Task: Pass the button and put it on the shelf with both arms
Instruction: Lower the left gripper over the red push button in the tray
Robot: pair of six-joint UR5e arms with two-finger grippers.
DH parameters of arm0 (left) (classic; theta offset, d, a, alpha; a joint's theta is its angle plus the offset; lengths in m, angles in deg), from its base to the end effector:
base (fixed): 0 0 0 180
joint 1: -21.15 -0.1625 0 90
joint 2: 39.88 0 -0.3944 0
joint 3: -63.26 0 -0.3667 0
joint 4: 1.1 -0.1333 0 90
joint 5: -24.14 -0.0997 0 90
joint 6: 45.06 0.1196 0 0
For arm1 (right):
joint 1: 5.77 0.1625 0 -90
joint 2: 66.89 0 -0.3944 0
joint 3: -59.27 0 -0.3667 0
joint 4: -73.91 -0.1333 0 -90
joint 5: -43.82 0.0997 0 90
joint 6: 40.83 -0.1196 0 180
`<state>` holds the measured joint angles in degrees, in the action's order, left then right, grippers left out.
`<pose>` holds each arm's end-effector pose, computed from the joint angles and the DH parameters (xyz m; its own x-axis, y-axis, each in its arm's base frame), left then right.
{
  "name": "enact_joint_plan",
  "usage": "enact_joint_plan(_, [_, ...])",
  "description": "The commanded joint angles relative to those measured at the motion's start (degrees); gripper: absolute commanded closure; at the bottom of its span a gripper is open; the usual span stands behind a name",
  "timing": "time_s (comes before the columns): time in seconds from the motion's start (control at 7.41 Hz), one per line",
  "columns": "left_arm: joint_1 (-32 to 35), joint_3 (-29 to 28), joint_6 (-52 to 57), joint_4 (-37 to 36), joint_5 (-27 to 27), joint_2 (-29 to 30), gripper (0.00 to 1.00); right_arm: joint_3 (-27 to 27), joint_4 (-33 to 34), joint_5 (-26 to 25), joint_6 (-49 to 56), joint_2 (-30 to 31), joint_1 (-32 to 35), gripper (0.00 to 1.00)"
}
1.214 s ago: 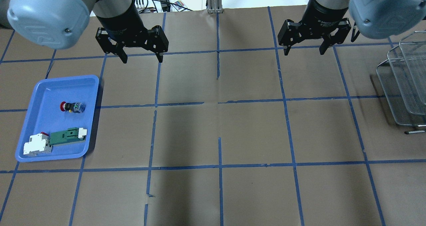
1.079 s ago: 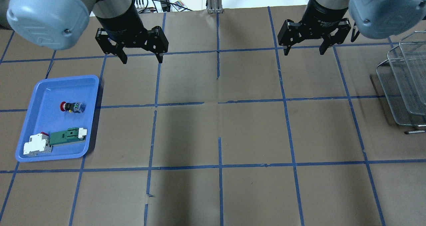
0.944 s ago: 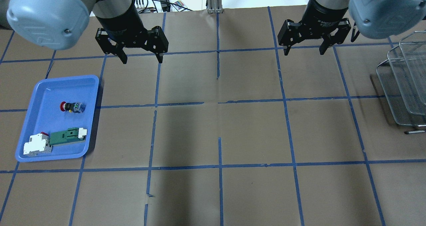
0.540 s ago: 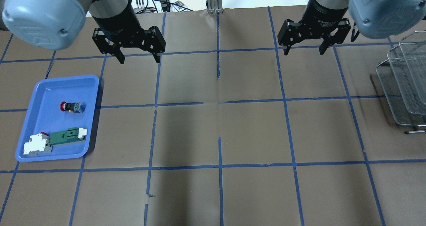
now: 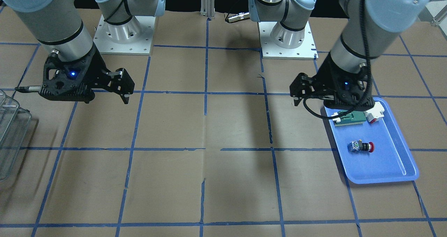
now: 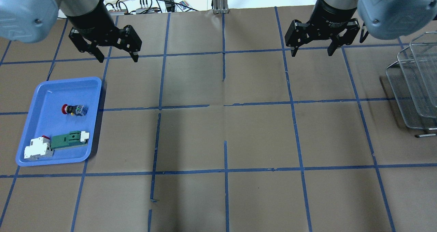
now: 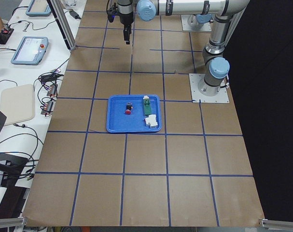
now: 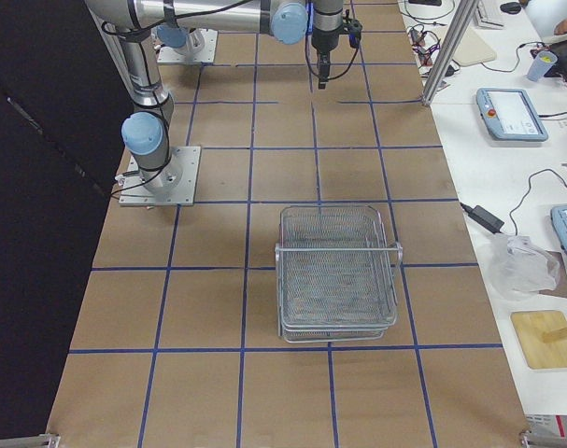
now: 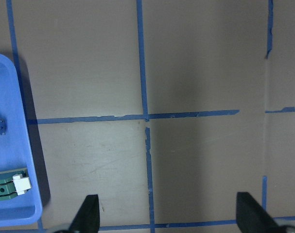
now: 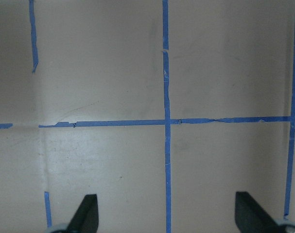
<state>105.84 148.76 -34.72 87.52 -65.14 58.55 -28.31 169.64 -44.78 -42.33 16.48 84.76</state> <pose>-0.0863 -0.5282 0.4036 -0.9960 0.0870 0.0203 0.0877 0.9953 0.0415 0.1410 -0.5128 0.4105 -0.9996 0.0163 -0.0251 0.0169 0.9995 -0.0259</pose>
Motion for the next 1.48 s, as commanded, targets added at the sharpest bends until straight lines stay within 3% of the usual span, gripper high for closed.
enact_joint_plan(0.0, [-9.1,2.6,18.0,-1.5,0.2,1.0,0.00,0.0,0.1,0.0,0.0,-0.1,0.0,0.00])
enact_joint_plan(0.4, [-15.8,3.2,48.3,-9.7,-0.1,5.4,0.00,-0.1,1.0,0.1,0.0,-0.2,0.0,0.00])
enact_joint_plan(0.81, [-17.5,3.3,84.2,-15.6,-0.2,9.6,0.00,-0.1,1.0,0.0,0.1,-0.2,0.0,0.00])
enact_joint_plan(0.94, [-18.5,4.1,92.4,-18.7,-0.3,11.3,0.00,-0.1,1.0,0.1,0.1,-0.2,0.0,0.00])
enact_joint_plan(1.21, [-25.1,11.1,102.3,-29.8,1.7,14.1,0.00,-0.1,1.0,0.1,0.0,-0.3,0.0,0.00])
enact_joint_plan(1.35, [-27.5,13.3,103.9,-31.0,7.1,15.5,0.00,-0.1,1.0,0.1,0.0,-0.2,0.0,0.00])
